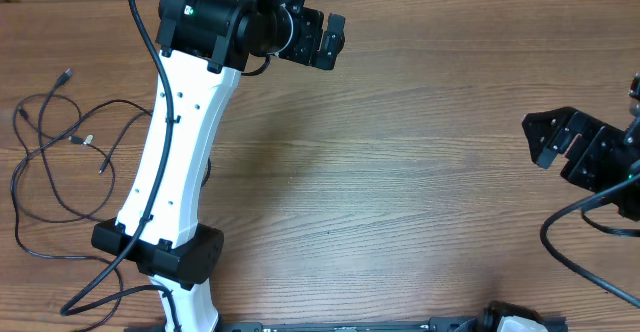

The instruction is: Untangle cables

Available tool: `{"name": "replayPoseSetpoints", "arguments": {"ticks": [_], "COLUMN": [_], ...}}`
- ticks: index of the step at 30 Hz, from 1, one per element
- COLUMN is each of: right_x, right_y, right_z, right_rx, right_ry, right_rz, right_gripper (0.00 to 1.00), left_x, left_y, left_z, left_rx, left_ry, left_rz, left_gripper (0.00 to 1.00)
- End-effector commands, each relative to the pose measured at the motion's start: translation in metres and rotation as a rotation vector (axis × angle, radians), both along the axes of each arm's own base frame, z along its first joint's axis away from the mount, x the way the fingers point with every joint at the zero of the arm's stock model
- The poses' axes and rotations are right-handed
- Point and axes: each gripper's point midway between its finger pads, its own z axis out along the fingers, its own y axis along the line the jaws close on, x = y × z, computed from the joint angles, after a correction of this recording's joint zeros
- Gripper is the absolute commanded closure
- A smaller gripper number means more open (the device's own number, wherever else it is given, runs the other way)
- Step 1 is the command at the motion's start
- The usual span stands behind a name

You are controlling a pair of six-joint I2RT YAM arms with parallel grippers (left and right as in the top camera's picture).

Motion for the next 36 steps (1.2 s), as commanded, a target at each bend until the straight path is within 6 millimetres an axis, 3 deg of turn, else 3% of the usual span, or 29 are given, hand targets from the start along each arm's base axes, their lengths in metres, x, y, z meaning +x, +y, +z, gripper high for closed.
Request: {"name": "replayPoseSetpoints", "arguments": {"ticks": [1, 17, 22, 29, 36], "right_x": [0.001, 0.008, 0.012, 0.031, 0.041], "right_y": [0.000, 0.011, 0.004, 0.016, 0.019], "right_z": [0.001, 0.005, 0.019, 0.042, 0.042], "right_rx": [0.006, -0.017, -0.083, -0.170, -0.183], "right_ry": [-0.001, -0.032, -0.115, -0.322, -0.476], "right_rz": [-0.005, 0.057, 0.034, 0.073, 0.070], "right_gripper": [0.00, 0.00, 0.00, 0.00, 0.00], "left_x": [0.001, 0.001, 0.000, 0.000, 0.001], "left_y": [-0.004, -0.004, -0.005, -0.005, -0.004], "left_z": [-0.003, -0.003, -0.003, -0.003, -0.003], "left_rx": [0.004, 0.004, 0.004, 0.004, 0.004], "left_ry": [0.000, 0.000, 0.000, 0.000, 0.000], "left_rz": [-0.023, -0.023, -0.023, -0.023, -0.023], "left_gripper": [0.00, 0.00, 0.00, 0.00, 0.00]}}
